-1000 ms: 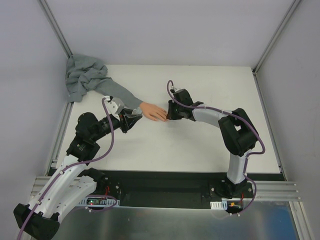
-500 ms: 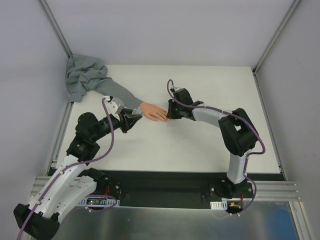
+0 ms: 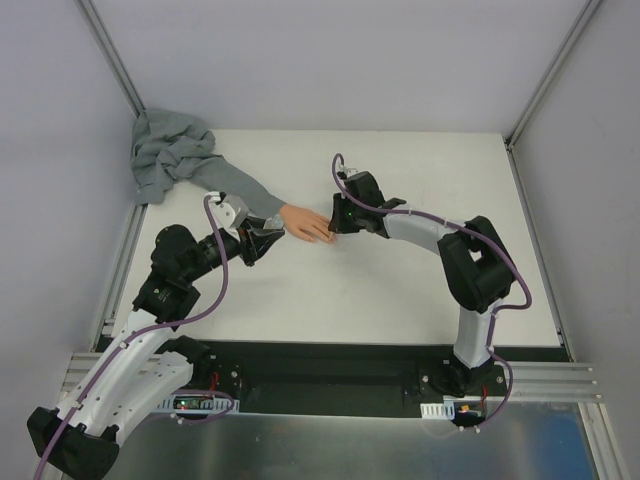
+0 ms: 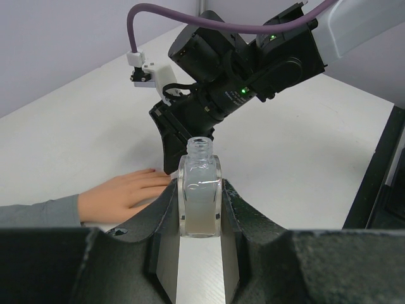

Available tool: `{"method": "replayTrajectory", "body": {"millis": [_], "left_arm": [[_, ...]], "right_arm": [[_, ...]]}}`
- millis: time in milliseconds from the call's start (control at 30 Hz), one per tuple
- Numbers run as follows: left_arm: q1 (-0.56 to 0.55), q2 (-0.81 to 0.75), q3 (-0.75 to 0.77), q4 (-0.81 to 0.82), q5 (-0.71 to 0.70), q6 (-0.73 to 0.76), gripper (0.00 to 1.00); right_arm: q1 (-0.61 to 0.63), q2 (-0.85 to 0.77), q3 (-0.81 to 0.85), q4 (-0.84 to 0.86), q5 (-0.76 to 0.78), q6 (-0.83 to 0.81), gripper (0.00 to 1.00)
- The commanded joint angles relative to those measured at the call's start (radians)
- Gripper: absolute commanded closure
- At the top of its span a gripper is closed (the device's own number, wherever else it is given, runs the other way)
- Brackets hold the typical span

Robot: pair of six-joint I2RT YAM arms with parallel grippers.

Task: Paint the nails

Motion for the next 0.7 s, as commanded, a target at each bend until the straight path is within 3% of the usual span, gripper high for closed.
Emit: {"method": "replayTrajectory", "body": {"millis": [0, 667], "left_arm": [[0.012, -0.010, 0.001, 0.058, 0.031, -0.008, 1.00], [0.012, -0.008, 0.000, 0.058, 0.032, -0.009, 1.00]], "right_arm": [[0.002, -0.007, -0.004, 0.005, 0.016, -0.007, 0.99], [-0.010, -0.026, -0.042, -0.019, 0.056, -0.022, 0.99]]}}
